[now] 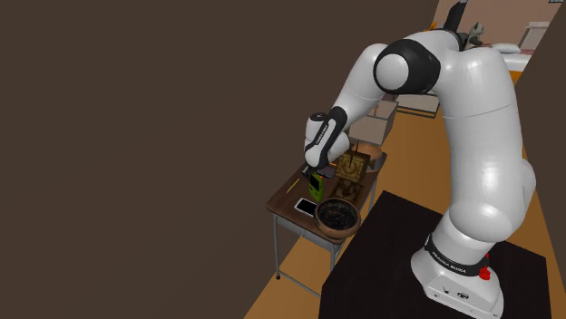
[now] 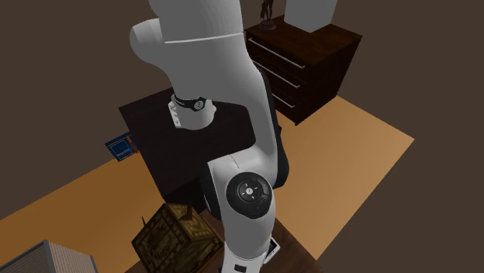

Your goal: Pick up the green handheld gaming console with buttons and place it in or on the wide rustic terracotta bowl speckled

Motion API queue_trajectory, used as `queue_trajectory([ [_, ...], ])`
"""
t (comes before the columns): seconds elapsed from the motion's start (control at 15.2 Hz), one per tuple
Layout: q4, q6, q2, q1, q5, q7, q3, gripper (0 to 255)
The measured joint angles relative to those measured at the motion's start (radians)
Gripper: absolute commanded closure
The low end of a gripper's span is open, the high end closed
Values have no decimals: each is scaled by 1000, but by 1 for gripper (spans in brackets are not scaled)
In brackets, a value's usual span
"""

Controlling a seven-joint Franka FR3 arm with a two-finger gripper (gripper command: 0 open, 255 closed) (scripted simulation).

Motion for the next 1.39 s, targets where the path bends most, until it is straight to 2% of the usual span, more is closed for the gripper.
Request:
queue_trajectory([
  [1.39, -30, -228, -258, 9, -10, -9, -10, 255],
])
